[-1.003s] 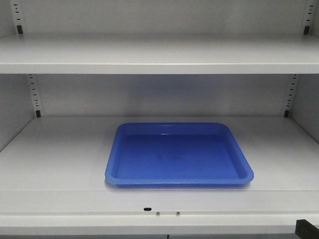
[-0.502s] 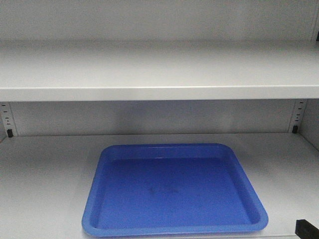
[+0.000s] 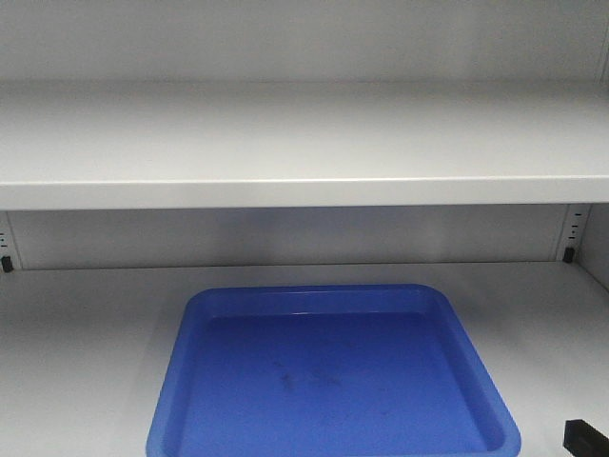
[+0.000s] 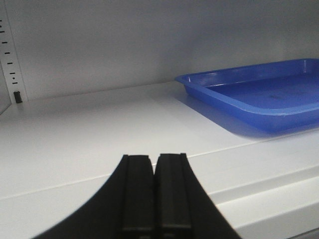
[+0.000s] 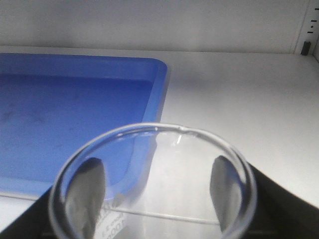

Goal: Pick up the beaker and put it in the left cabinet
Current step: 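Position the base in front of the shelf with the blue tray, then lower the held beaker onto the blue tray with the right gripper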

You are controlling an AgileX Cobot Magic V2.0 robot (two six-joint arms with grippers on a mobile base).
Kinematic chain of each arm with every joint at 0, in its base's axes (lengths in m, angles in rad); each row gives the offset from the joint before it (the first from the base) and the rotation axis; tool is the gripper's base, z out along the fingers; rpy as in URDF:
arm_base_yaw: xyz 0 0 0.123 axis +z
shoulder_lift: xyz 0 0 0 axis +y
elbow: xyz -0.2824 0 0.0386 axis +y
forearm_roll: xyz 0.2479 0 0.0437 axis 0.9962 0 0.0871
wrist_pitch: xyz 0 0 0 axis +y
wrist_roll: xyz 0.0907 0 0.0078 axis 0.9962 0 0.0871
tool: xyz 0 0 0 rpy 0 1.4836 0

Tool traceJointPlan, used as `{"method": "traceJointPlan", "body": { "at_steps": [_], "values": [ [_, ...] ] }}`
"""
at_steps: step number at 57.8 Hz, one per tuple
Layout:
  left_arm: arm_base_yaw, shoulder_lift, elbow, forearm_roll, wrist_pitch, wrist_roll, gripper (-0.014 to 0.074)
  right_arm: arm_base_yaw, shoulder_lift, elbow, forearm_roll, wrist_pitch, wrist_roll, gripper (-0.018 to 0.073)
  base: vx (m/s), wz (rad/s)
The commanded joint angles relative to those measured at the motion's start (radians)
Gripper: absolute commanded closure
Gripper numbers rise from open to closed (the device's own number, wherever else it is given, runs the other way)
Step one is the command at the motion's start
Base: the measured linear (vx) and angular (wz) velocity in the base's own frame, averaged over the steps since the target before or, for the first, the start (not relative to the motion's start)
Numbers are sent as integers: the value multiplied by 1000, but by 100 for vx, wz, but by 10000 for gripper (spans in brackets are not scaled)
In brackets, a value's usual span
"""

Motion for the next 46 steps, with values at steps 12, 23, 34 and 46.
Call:
{"method": "traceJointPlan", "body": {
  "at_steps": [12,23,34,46],
  "values": [
    [-4,-19,16,-7,-84,-4,595,-2,-2,-31,-16,-148,-1,565,0,0],
    [-4,-19,16,-7,-84,-4,595,-28,169,-31,-62,-529,-29,565,0,0],
    [-4,-19,16,-7,-84,-4,595,-66,492,-95,-61,-760,-31,565,0,0],
    [-4,-19,16,-7,-84,-4,595,-65,778,-289,-66,-893,17,565,0,0]
  ]
}}
